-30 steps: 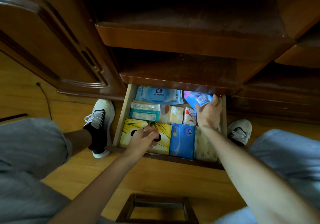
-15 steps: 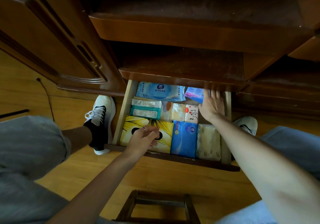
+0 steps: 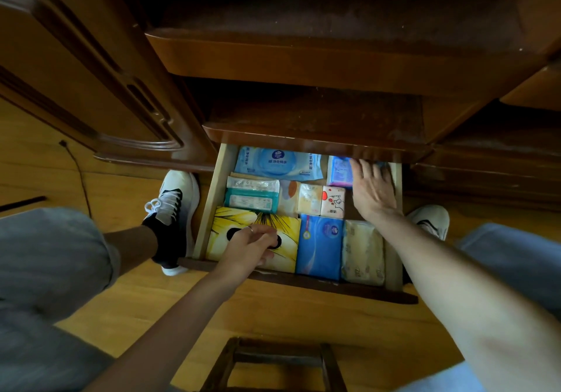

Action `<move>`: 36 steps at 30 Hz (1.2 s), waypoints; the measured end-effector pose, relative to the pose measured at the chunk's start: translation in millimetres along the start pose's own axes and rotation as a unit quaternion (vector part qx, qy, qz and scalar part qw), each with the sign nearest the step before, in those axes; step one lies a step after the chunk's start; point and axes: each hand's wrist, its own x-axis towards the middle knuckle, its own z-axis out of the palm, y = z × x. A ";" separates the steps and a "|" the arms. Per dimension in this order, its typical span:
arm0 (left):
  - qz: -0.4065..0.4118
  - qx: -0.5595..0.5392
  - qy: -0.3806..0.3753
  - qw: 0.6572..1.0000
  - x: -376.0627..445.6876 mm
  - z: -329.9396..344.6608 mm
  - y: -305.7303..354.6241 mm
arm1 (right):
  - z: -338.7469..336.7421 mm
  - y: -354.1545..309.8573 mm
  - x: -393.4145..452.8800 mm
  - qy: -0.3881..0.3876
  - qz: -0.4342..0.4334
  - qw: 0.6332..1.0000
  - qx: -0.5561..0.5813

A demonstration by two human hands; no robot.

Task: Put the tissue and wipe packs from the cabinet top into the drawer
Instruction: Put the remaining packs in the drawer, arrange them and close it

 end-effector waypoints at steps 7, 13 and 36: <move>0.004 0.005 -0.009 1.000 -3.1 -3.7 -7.0 | -8.8 2.1 14.1 -0.068 0.030 0.989 -0.128; 0.006 -0.002 -0.005 1.000 -1.6 -2.0 -2.5 | -21.0 9.3 19.2 -0.100 0.045 0.979 -0.170; 0.058 0.036 -0.017 0.997 -14.0 0.3 7.9 | -44.8 -23.0 -56.8 0.028 0.262 0.960 0.098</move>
